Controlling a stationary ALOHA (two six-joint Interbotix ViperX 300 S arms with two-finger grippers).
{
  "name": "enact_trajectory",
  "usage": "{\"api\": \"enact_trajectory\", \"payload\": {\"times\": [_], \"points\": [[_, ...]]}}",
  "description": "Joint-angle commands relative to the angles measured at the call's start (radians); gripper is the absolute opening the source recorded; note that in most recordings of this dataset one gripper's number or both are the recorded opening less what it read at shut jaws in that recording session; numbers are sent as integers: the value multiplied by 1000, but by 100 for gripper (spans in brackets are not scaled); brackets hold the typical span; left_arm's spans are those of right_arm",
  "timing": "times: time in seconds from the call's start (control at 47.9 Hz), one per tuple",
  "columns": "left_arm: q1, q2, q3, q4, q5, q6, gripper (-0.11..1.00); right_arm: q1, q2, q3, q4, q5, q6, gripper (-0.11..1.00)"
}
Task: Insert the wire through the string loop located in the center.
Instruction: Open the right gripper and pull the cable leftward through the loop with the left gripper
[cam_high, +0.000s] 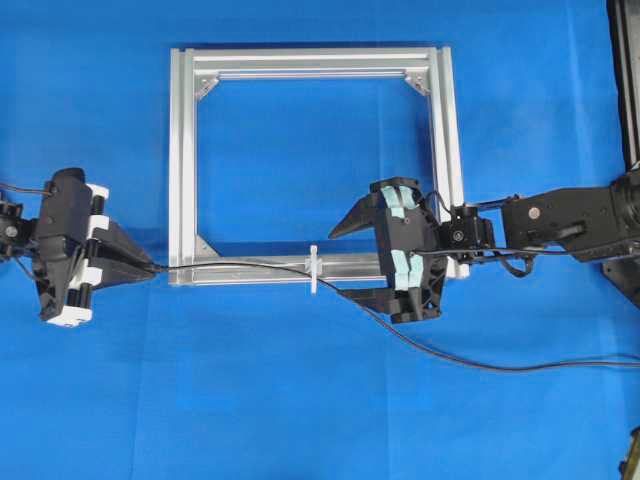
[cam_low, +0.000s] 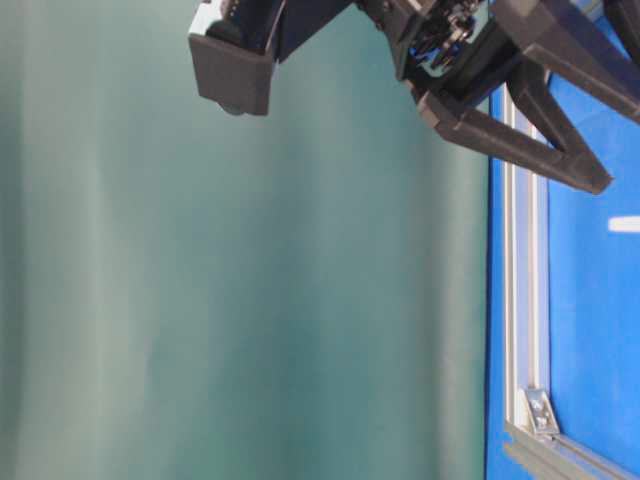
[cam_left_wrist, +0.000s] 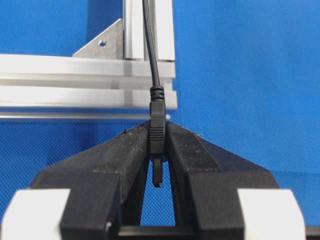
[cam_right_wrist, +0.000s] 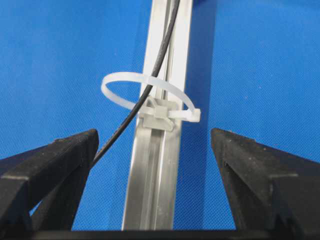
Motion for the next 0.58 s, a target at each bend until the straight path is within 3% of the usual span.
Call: {"api": "enact_trajectory", "payload": {"times": [0.0,0.397,0.564], "points": [[-5,-8,-11,3,-3,2,8,2,-25,-15,-2,-5,2,87],[-5,-14,-3,3,5,0,11,3,-25,-15,-2,-3,2,87],[-5,-17,0,3,6,2,58,5,-26,-15,-3,-3,2,87]]}}
